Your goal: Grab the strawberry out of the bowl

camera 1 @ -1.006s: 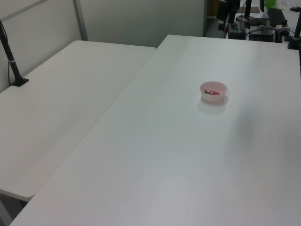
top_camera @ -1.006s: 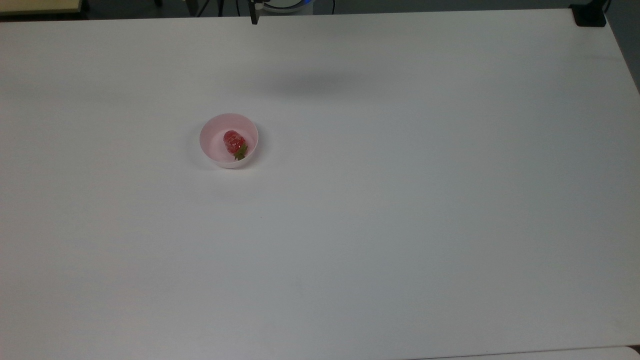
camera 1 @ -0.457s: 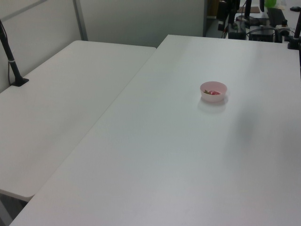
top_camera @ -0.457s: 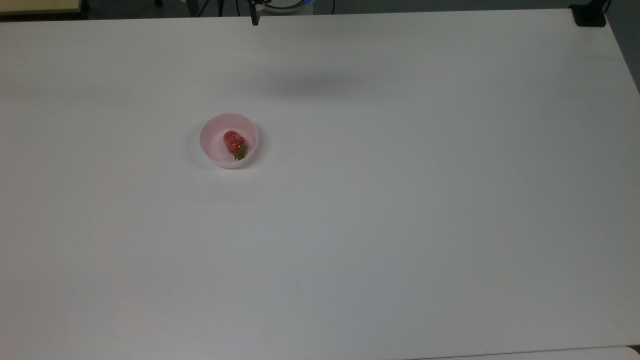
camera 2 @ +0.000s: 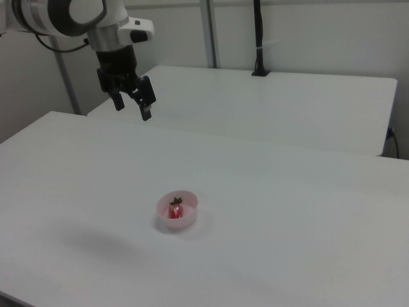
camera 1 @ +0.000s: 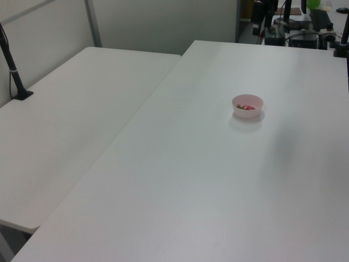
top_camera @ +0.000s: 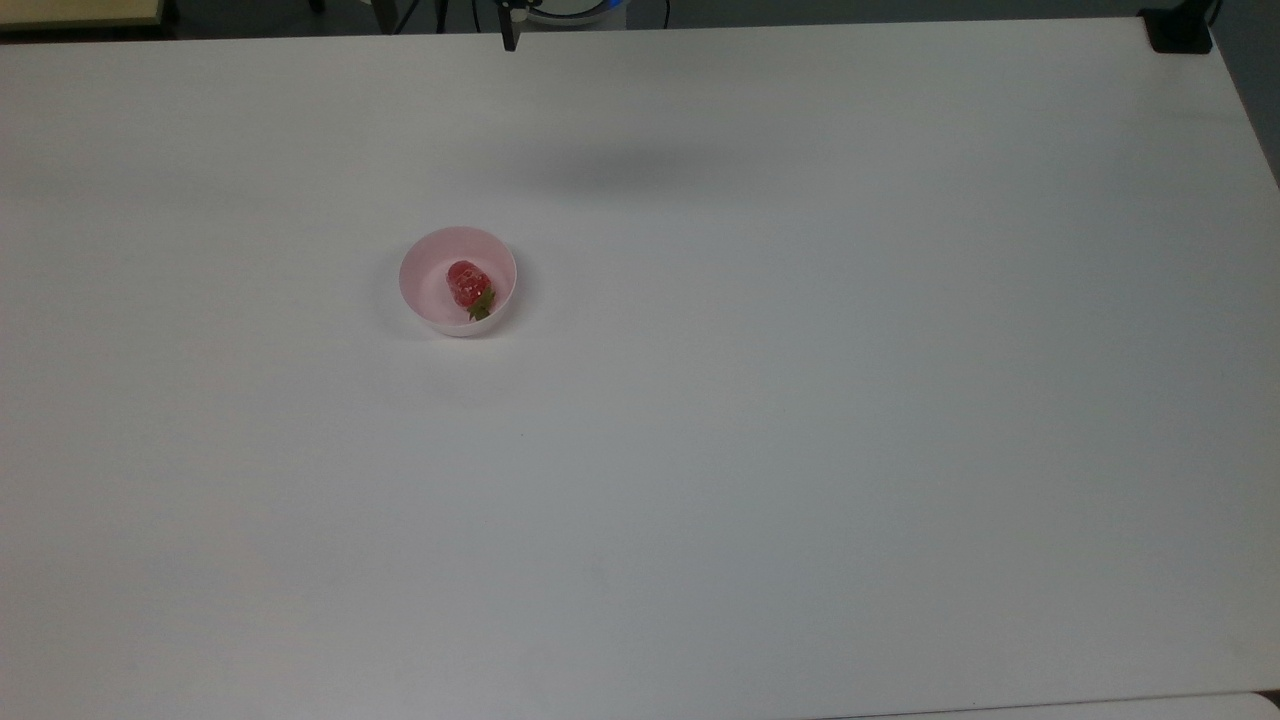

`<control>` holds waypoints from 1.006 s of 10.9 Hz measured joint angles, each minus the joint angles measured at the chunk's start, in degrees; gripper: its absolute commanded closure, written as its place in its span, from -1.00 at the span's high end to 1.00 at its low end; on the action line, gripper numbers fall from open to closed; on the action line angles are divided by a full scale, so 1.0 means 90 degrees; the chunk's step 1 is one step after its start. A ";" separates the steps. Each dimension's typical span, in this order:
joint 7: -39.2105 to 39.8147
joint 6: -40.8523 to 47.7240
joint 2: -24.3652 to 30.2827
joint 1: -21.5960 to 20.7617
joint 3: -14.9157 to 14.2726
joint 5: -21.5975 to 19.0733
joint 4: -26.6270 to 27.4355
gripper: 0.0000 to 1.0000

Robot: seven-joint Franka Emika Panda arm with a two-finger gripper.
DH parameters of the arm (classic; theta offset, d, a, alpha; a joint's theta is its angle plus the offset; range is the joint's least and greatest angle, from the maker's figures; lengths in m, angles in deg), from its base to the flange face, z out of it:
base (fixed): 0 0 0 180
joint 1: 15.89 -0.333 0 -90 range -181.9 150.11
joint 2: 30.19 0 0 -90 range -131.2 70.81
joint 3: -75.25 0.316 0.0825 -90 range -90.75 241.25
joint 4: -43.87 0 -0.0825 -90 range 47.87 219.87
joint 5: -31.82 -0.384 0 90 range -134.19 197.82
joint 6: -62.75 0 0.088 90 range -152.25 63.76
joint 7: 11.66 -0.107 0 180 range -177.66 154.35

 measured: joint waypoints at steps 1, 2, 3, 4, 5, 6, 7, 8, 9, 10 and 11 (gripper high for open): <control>0.0000 0.0000 0.0000 0.0000 0.0000 0.0000 -0.0004 1.00; 0.0000 0.0000 0.0000 0.0000 0.0000 0.0000 -0.0005 1.00; 0.0002 0.0000 0.0000 0.0000 0.0000 0.0000 -0.0005 1.00; 0.0112 0.0000 -0.0011 0.0000 0.0000 0.0000 -0.0005 1.00; 0.0403 0.0000 -0.0055 -0.0001 0.0000 0.0004 -0.0002 1.00; 0.0777 0.0000 -0.0134 0.0004 -0.0002 0.0016 0.0001 1.00; 0.1083 0.0000 -0.0228 0.0045 -0.0012 0.0037 0.0006 1.00; 0.1324 -0.0006 -0.0346 0.0131 -0.0032 0.0059 0.0008 1.00; 0.1505 -0.0025 -0.0478 0.0199 -0.0053 0.0192 0.0010 1.00; 0.1613 -0.0083 -0.0653 0.0233 -0.0058 0.0398 0.0022 1.00; 0.1629 -0.0237 -0.0871 0.0229 -0.0056 0.0535 0.0053 1.00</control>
